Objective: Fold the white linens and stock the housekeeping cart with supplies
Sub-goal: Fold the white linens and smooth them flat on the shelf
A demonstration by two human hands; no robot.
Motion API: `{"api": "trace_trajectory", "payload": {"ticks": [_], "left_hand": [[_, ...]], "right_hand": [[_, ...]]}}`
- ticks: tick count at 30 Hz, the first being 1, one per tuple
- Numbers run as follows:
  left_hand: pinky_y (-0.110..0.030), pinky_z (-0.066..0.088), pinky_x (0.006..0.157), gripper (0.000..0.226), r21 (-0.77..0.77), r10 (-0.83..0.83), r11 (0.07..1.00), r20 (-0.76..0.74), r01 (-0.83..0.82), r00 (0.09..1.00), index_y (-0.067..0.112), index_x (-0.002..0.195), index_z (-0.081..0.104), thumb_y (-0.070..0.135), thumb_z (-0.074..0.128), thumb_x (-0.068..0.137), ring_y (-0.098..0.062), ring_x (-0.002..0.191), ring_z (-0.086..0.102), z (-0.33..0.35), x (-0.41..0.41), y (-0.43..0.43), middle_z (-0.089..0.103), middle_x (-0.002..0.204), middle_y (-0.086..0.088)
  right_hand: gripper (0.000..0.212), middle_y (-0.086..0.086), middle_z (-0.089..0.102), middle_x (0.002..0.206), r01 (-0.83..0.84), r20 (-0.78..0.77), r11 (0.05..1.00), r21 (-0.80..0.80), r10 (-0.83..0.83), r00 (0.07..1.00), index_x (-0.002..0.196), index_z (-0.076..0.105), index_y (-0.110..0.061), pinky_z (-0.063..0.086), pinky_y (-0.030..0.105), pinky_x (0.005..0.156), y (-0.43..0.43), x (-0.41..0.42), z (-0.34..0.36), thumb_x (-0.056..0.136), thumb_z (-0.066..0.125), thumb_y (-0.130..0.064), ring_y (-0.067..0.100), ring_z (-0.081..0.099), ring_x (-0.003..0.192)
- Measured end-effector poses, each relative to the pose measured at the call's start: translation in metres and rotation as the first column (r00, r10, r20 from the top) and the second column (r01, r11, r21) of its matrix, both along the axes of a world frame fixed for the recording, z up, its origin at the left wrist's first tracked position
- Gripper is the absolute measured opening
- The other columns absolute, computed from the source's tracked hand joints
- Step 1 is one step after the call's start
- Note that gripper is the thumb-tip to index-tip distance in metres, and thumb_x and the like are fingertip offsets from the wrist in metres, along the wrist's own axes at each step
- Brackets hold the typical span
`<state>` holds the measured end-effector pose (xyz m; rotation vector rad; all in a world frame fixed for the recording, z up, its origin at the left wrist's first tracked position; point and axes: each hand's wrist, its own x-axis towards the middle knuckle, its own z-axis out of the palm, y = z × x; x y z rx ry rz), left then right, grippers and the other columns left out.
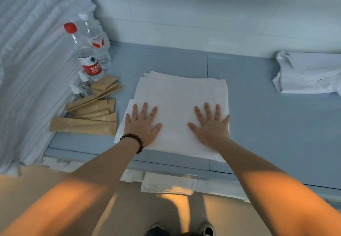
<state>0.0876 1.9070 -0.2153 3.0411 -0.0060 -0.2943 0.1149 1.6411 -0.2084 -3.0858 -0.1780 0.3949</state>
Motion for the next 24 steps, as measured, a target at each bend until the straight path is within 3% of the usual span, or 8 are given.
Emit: {"api": "trace_trajectory", "payload": {"ticks": [8,15,21,24], "left_hand": [[-0.053,0.004,0.118,0.067,-0.031,0.050,0.998,0.032,-0.049,0.998,0.044,0.148,-0.011,0.069,0.006,0.088,-0.030,0.146,-0.012,-0.005,0.007,0.014,-0.014,0.160,0.006],[-0.050,0.005,0.118,0.066,-0.028,0.041,0.999,0.055,-0.039,0.998,0.045,0.148,-0.012,0.068,0.006,0.088,-0.030,0.146,-0.011,-0.009,0.007,0.016,-0.014,0.160,0.006],[-0.049,0.004,0.118,0.067,-0.026,0.043,0.999,0.046,-0.042,0.998,0.044,0.148,-0.012,0.069,0.005,0.088,-0.029,0.146,-0.013,-0.008,0.006,0.017,-0.015,0.160,0.006],[-0.049,0.004,0.118,0.068,-0.023,0.046,0.999,0.041,-0.045,0.998,0.044,0.148,-0.013,0.069,0.004,0.087,-0.028,0.146,-0.013,-0.008,0.003,0.019,-0.015,0.160,0.006]], "right_hand": [[0.065,-0.012,-0.016,0.158,-0.031,-0.074,0.998,0.047,0.034,0.997,0.147,-0.005,-0.046,-0.001,0.059,0.114,0.004,0.013,0.011,0.088,0.007,-0.071,0.022,-0.020,0.145],[0.064,-0.007,-0.004,0.161,0.002,0.130,1.000,0.013,-0.004,0.992,0.150,0.002,-0.040,0.010,0.053,0.116,0.005,-0.022,0.003,0.090,0.007,-0.064,0.022,-0.009,0.147],[0.067,-0.001,0.001,0.161,0.086,0.190,0.994,0.061,-0.097,0.977,0.150,0.013,-0.040,0.013,0.051,0.116,0.004,-0.026,-0.002,0.088,0.003,-0.063,0.022,-0.002,0.148],[0.065,0.001,-0.008,0.161,0.142,0.157,0.988,0.060,-0.150,0.976,0.151,0.005,-0.038,0.008,0.052,0.117,0.006,-0.026,-0.002,0.091,0.007,-0.062,0.029,-0.007,0.147]]}}
